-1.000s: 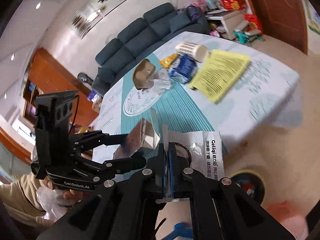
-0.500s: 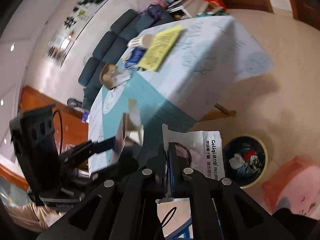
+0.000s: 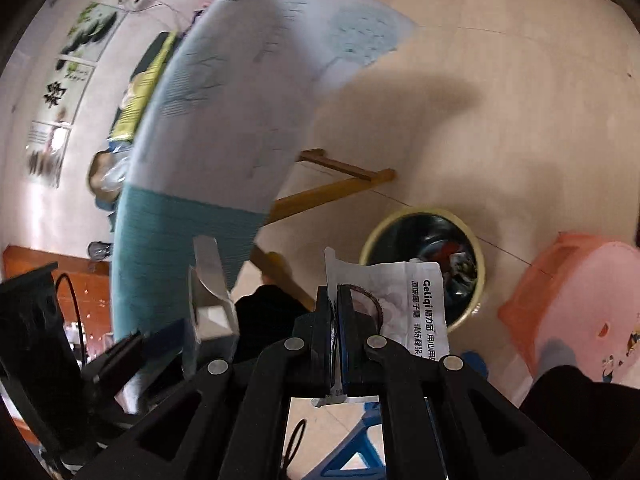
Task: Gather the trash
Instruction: 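Carry the silver carton and white packet over the black bin, then open both tools to drop the carton and packet into the bin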
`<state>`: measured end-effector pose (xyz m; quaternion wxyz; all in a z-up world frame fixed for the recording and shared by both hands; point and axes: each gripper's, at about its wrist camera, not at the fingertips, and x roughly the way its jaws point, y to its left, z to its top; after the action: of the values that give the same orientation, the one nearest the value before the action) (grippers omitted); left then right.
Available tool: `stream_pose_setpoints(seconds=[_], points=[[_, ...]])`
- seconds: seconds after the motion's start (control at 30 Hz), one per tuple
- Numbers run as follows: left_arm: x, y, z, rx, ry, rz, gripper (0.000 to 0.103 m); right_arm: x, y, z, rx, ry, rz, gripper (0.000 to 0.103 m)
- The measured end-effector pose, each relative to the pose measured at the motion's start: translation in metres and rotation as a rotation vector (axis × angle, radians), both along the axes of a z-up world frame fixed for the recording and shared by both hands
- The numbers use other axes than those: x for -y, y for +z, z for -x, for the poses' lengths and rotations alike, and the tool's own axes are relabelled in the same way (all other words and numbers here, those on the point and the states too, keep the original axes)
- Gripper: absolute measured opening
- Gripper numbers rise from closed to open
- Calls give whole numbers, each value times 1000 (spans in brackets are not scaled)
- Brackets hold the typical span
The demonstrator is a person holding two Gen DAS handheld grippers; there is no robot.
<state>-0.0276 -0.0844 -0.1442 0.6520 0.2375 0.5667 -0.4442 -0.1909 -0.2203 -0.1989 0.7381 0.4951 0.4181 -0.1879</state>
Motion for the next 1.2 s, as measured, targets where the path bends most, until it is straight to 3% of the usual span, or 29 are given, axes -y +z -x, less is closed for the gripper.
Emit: stream_pose_setpoints(seconds=[0.27,0.5,0.77,1.1,1.2], points=[[23,-81,9,-26,22,-139,72,14,-50,0,-53,-38,-94,3],[31,-141,-10,-52,57,-228,72,30,-95,-9,-102,-72,-122,3],[52,-177,-27,-49,53,-252,72,45,-144,-27,-101,-110,-200,3],[62,-223,-58,-110,67,-282,72,54,-198,-39,-115,-158,-312,4],[60,-233,-69,-131,81,-292,72,54,-207,-41,-127,-159,-327,11]])
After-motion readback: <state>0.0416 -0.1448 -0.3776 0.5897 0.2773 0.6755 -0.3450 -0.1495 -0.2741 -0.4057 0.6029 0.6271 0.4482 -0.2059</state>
